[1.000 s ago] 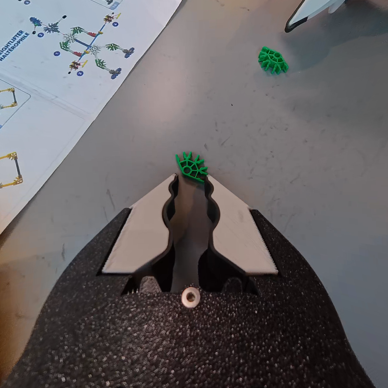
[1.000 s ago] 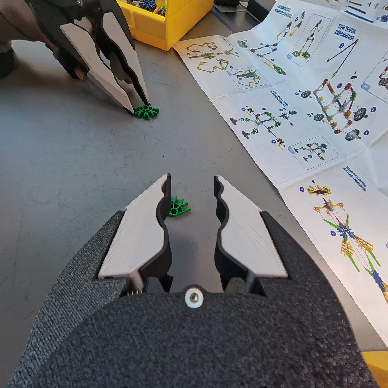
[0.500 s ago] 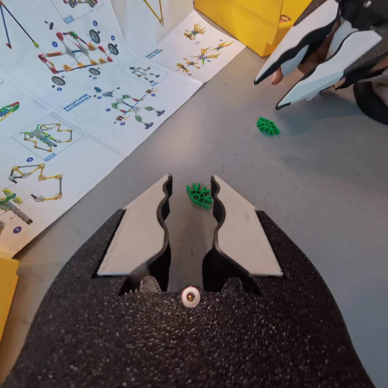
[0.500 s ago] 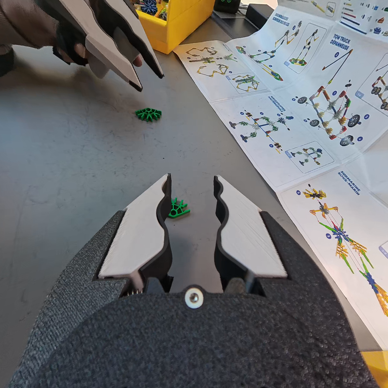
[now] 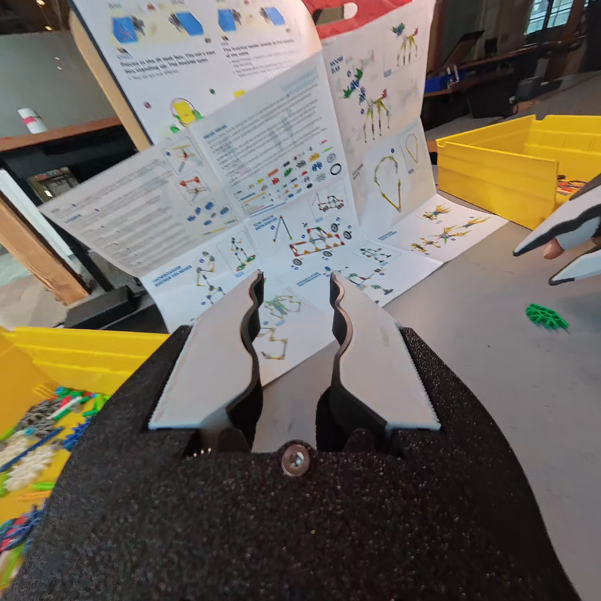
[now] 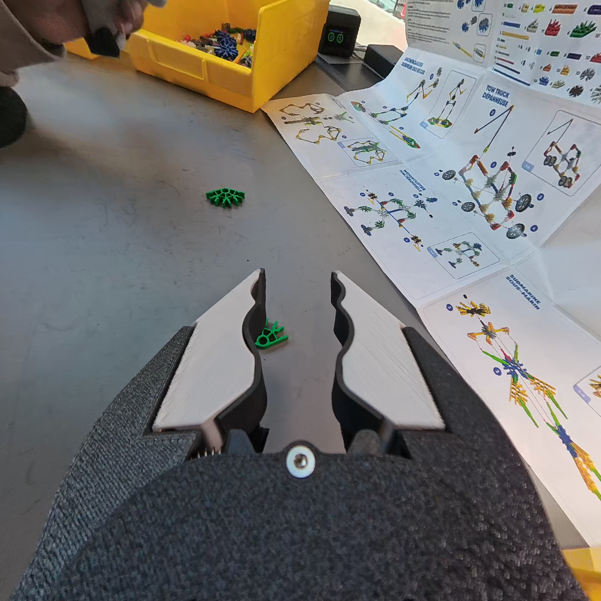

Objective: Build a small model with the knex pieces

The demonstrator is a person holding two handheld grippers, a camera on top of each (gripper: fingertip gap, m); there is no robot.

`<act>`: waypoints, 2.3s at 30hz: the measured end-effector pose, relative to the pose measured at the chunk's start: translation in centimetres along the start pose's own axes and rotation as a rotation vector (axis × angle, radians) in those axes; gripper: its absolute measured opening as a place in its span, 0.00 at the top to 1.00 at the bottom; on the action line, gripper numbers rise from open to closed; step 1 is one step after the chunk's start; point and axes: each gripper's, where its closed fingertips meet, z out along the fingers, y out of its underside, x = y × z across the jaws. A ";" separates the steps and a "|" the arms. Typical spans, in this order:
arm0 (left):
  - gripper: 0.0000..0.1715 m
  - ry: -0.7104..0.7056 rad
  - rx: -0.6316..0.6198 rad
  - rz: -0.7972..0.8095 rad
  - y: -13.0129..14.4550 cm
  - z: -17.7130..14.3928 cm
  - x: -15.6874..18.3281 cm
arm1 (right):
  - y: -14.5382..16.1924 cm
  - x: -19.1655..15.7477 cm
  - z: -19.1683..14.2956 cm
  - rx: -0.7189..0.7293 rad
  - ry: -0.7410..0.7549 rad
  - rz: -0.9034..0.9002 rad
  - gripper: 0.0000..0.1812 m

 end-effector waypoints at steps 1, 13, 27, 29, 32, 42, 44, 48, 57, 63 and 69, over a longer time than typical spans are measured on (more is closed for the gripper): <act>0.80 -0.021 0.005 0.019 -1.0 -0.6 -1.5 | -0.1 0.2 -0.1 0.006 0.004 0.008 0.79; 0.87 0.055 -0.716 -0.031 6.6 -2.8 -16.3 | -1.2 -0.4 -0.7 0.039 -0.013 0.000 0.79; 0.87 -0.010 -1.154 -0.335 17.9 -1.2 -15.9 | -2.5 -0.5 -1.7 0.080 0.001 -0.033 0.80; 0.87 -0.034 -1.175 -0.329 18.2 -1.2 -16.2 | -2.6 -0.6 -1.8 0.082 0.001 -0.040 0.80; 0.88 -0.040 -1.181 -0.331 18.2 -1.1 -16.2 | -2.7 -0.7 -1.8 0.083 0.001 -0.046 0.80; 0.98 -0.044 -1.207 -0.216 18.3 -1.8 -16.4 | -2.7 -0.8 -1.8 0.079 -0.001 -0.051 0.80; 0.98 -0.046 -1.190 -0.193 17.9 -1.9 -16.6 | -2.6 -0.8 -1.8 0.077 0.000 -0.051 0.80; 0.99 -0.022 -1.069 -0.170 14.6 -1.4 -16.5 | -2.6 -0.8 -1.8 0.078 0.001 -0.049 0.80; 0.99 0.367 -0.766 0.214 6.3 -1.3 -1.1 | -1.8 -0.9 -1.1 0.052 -0.010 -0.039 0.80; 0.98 0.559 -0.708 0.318 8.6 -0.9 10.0 | -1.1 -1.0 -0.6 0.028 -0.013 -0.036 0.80; 0.98 0.674 -0.719 0.349 10.4 1.5 15.6 | -1.0 -0.8 -0.7 0.025 -0.006 -0.037 0.80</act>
